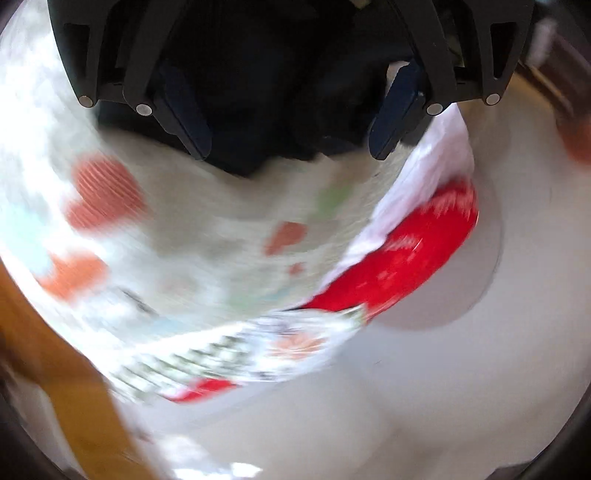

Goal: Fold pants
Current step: 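Press and tuck the folded pants with the right gripper while the left gripper holds them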

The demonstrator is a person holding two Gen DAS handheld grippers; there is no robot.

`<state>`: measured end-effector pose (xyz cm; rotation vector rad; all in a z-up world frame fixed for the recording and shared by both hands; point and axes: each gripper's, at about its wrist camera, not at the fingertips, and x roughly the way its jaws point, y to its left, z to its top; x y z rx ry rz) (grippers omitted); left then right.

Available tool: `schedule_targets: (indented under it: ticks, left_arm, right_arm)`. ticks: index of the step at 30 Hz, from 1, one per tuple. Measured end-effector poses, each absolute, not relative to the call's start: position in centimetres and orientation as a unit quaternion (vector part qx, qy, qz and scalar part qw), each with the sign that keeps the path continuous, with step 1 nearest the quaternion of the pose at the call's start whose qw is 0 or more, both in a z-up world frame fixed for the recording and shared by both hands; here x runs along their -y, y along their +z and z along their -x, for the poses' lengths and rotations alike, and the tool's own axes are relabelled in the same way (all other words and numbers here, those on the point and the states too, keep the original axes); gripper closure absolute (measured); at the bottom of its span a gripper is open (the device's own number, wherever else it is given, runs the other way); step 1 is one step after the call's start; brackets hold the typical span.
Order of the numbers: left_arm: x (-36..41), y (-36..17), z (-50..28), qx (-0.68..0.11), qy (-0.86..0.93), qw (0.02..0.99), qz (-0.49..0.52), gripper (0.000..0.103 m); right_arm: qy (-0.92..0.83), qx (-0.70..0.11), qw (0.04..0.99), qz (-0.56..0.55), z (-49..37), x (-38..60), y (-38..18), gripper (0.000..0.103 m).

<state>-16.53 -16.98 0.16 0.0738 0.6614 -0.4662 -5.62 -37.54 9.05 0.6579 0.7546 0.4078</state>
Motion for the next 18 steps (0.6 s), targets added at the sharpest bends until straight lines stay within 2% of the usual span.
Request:
schedule_targets:
  ticks: [3,10,11,13,14,18]
  left_arm:
    - [17.2,-0.1,16.7,-0.319,-0.22,0.921,-0.045,0.081]
    - [17.7,-0.2,18.1,-0.325,-0.208,0.921,-0.055,0.081]
    - [17.8,-0.2,18.3,-0.324,-0.206,0.921,-0.059,0.081]
    - [17.7,-0.1,18.6,-0.325,-0.207,0.921,-0.06,0.081]
    - [17.4,0.2,18.5,-0.331,-0.211,0.918,-0.056,0.081]
    - [14.9,3.2,19.5,-0.324,-0.277,0.905,-0.008,0.077]
  right_arm:
    - [0.224,-0.361,0.826,-0.371,6.6,38.4,7.0,0.017]
    - [0.296,-0.391,0.806,-0.332,5.1,32.8,6.0,0.017]
    - [0.302,-0.389,0.81,-0.318,4.9,31.8,6.0,0.02]
    - [0.277,-0.405,0.833,-0.256,4.8,29.9,5.8,0.056]
    - [0.26,-0.413,0.842,-0.229,4.9,29.7,5.8,0.082]
    - [0.257,-0.362,0.857,-0.261,6.9,34.2,7.9,0.084]
